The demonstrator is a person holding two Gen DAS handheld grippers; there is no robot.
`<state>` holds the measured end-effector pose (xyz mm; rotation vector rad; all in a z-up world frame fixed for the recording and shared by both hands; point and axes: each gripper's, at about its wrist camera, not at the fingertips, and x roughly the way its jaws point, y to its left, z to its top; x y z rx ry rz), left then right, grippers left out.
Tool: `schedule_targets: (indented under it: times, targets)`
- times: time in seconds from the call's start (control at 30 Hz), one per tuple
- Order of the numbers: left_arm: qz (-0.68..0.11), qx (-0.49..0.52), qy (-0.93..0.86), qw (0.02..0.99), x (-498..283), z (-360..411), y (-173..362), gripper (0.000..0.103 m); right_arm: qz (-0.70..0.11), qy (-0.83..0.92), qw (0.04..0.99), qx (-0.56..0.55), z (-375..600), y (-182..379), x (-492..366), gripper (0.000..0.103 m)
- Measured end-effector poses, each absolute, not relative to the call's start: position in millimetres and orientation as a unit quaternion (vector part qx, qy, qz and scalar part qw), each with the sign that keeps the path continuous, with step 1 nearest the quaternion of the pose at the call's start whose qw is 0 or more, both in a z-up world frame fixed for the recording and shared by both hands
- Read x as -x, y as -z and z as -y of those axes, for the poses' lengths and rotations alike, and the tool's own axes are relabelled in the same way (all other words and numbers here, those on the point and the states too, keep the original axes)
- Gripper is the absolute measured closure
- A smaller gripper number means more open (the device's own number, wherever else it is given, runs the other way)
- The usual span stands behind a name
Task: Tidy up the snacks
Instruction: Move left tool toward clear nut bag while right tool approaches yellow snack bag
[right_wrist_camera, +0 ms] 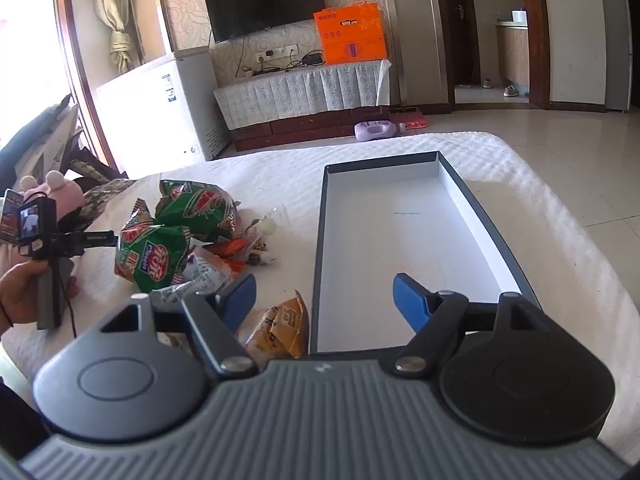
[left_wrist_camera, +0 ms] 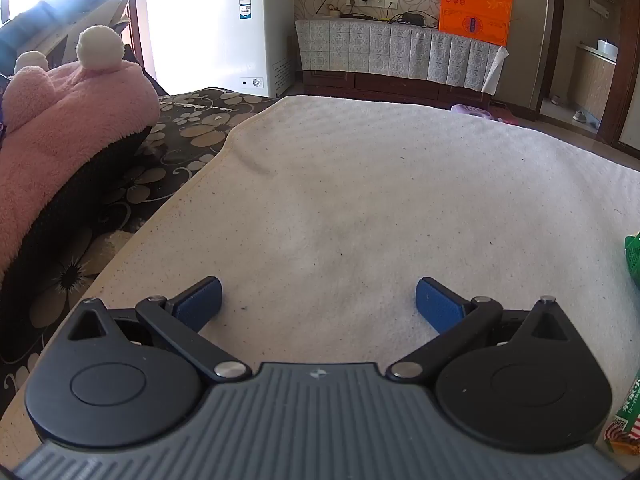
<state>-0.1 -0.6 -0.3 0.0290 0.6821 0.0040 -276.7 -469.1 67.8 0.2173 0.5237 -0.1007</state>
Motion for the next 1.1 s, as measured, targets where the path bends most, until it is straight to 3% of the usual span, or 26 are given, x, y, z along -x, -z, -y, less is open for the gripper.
schedule_targets:
  times: [0.33,0.67,1.1]
  targets:
    - [-0.339,-0.069,-0.002,0.938,5,17,-12,0.000,-0.254,0.034,0.962,-0.097,456,-71,274,0.026]
    - [-0.318,0.026,-0.010,0.948,48,16,-52,0.000,-0.267,-0.016,0.959,-0.094,450,-64,269,0.026]
    - [-0.275,-0.041,0.137,0.951,176,136,-102,0.000,-0.351,-0.093,0.930,-0.060,415,-43,256,0.027]
